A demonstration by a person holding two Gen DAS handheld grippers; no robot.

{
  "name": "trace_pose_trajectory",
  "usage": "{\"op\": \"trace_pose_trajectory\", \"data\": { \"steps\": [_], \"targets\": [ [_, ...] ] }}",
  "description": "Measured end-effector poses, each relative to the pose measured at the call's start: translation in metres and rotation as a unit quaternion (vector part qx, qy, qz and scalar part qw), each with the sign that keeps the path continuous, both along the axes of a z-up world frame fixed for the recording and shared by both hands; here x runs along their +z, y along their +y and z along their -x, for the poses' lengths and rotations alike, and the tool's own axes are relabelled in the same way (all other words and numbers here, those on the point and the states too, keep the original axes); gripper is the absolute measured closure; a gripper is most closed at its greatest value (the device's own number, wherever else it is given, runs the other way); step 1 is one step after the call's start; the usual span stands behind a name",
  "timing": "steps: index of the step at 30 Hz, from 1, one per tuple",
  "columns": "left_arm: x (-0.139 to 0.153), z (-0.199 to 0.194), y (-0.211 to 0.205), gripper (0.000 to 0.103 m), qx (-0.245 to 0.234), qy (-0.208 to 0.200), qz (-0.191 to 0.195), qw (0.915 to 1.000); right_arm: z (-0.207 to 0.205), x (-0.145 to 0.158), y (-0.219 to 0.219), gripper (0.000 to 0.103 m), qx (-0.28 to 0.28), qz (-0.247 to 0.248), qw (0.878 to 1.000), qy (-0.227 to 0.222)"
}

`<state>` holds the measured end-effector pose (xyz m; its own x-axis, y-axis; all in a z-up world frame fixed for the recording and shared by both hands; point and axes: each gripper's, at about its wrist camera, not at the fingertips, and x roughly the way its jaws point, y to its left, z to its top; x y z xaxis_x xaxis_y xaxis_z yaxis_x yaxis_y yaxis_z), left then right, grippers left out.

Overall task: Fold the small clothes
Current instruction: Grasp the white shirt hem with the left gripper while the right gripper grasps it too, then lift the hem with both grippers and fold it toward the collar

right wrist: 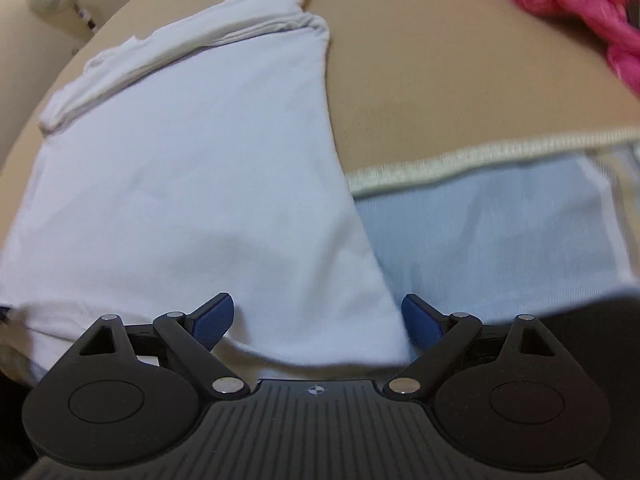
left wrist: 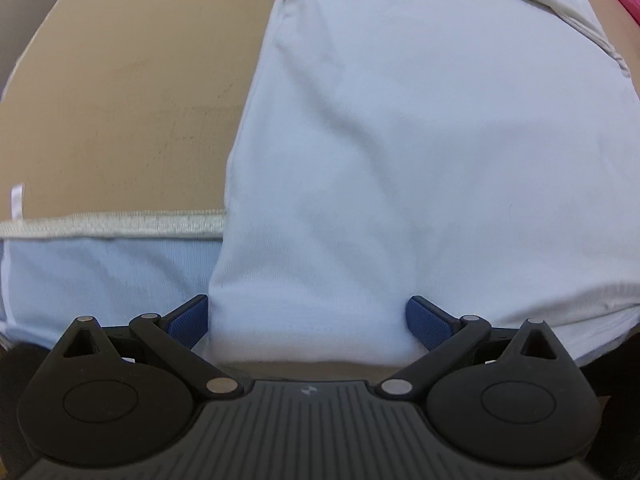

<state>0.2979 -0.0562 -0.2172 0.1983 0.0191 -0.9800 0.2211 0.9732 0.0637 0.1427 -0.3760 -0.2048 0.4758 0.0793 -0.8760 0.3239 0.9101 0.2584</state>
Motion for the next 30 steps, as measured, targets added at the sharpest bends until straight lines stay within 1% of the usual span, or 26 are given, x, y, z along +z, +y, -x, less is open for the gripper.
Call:
{"op": "trace_pose_trajectory", "data": {
  "steps": [1,4,7,10,11,12,15,16,17,18,19,20,21,22,23,25,30],
  "targets": [
    [0.000,0.000,0.001,0.000,0.000,0.001,0.001,1.0000,0.001,0.000,-0.002,0.011,-0.004,-0.012,1.000,0.003],
    [-0.002,-0.001,0.000,0.000,0.001,0.001,-0.003,1.0000,0.002,-0.002,0.000,0.007,0.001,-0.021,1.000,0.007],
    [-0.004,-0.005,-0.005,0.000,-0.003,0.003,-0.010,0.9999,-0.001,-0.003,0.002,0.002,0.015,-0.021,1.000,0.011],
    [-0.008,-0.006,-0.010,0.000,0.004,0.005,-0.010,0.9999,-0.003,-0.004,0.005,0.001,0.026,-0.010,0.999,0.017],
    [-0.004,0.004,-0.013,0.000,0.005,0.003,-0.011,0.9999,-0.003,-0.003,0.007,0.002,0.030,-0.006,0.999,0.018],
    [-0.001,0.004,-0.011,0.000,0.005,0.001,-0.011,0.9999,-0.003,-0.002,0.010,0.004,0.038,0.000,0.999,0.022],
    [0.002,0.010,-0.009,0.000,0.006,-0.010,-0.006,0.9999,-0.002,0.002,0.020,0.022,0.057,0.012,0.998,0.026],
    [0.004,0.012,-0.008,0.004,0.006,-0.013,0.000,0.9999,0.000,0.004,0.022,0.031,0.061,0.011,0.998,0.024],
    [0.005,0.014,-0.004,0.013,0.005,-0.016,0.011,0.9998,0.003,0.005,0.022,0.045,0.065,0.011,0.998,0.020],
    [0.009,0.017,-0.002,0.017,0.007,-0.019,0.021,0.9996,0.006,0.007,0.021,0.052,0.066,0.012,0.998,0.018],
    [0.015,0.019,-0.001,0.033,0.012,-0.029,0.027,0.9991,0.008,0.009,0.018,0.067,0.063,0.009,0.998,0.017],
    [0.020,0.020,0.001,0.056,0.013,-0.033,0.034,0.9988,0.007,0.010,0.015,0.084,0.061,0.000,0.998,0.017],
    [0.024,0.019,0.003,0.070,0.016,-0.033,0.042,0.9985,0.008,0.011,0.011,0.087,0.060,-0.021,0.998,0.015],
    [0.028,0.018,0.006,0.092,0.019,-0.030,0.049,0.9982,0.006,0.012,0.008,0.088,0.056,-0.039,0.998,0.014],
    [0.032,0.018,0.010,0.092,0.023,-0.025,0.062,0.9975,0.007,0.014,0.006,0.089,0.051,-0.050,0.997,0.013],
    [0.040,0.019,0.015,0.094,0.027,-0.028,0.078,0.9962,0.009,0.019,0.002,0.090,0.047,-0.066,0.997,0.005],
    [0.070,0.037,0.019,0.095,0.014,-0.056,0.100,0.9933,0.019,0.039,-0.012,0.090,0.020,-0.111,0.993,-0.023]
  ]
}}
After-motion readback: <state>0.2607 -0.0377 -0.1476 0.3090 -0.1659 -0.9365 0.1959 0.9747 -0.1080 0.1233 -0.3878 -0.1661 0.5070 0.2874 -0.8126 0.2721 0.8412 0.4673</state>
